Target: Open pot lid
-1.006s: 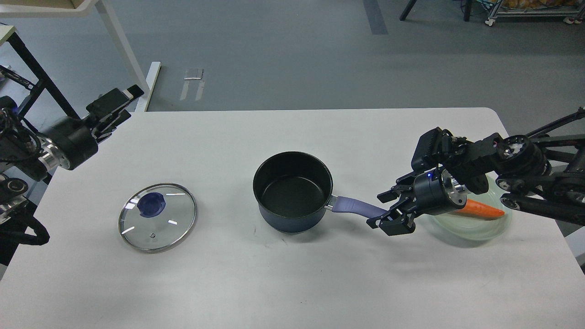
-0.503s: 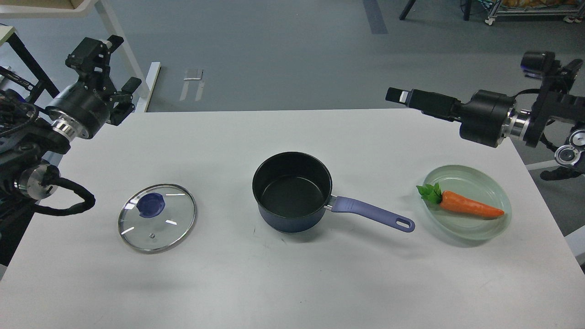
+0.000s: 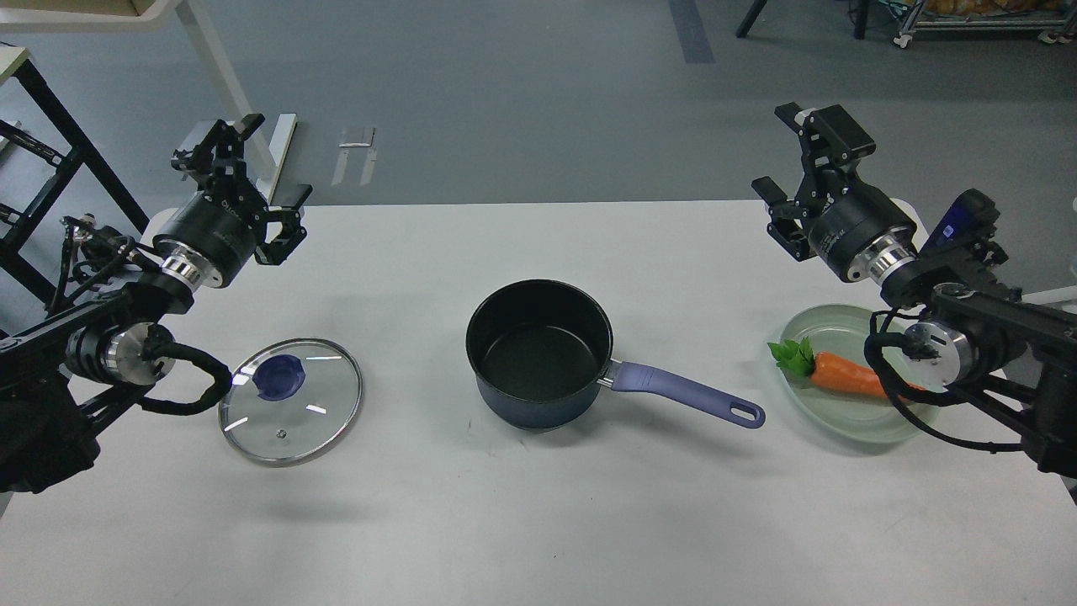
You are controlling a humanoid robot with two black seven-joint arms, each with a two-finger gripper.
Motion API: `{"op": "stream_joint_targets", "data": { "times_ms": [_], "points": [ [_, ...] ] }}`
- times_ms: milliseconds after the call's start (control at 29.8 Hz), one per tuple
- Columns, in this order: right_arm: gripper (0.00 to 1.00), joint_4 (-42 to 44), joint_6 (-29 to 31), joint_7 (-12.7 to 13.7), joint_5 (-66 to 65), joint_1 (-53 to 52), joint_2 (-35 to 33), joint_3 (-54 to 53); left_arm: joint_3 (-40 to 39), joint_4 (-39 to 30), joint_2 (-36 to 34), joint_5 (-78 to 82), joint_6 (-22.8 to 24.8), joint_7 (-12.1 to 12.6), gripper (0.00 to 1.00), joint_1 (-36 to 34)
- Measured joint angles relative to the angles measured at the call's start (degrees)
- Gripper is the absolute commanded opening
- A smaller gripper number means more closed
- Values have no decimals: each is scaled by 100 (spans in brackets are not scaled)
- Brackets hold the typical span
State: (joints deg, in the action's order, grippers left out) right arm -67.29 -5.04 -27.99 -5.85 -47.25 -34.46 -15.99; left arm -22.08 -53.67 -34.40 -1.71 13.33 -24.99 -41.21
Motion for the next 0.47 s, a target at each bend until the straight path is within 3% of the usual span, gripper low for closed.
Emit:
{"op": "stream_joint_targets", "data": {
  "times_ms": [168, 369, 469],
  "points": [
    [99, 265, 212, -1, 141, 494, 351, -647, -500, -1, 122, -57, 8, 535, 99, 224],
    [99, 518, 1405, -2, 419, 590, 386, -737, -741, -59, 79, -48, 20, 617, 99, 318],
    [99, 613, 1690, -2, 548, 593, 386, -807, -813, -81, 79, -28, 26, 619, 99, 322]
  ]
}}
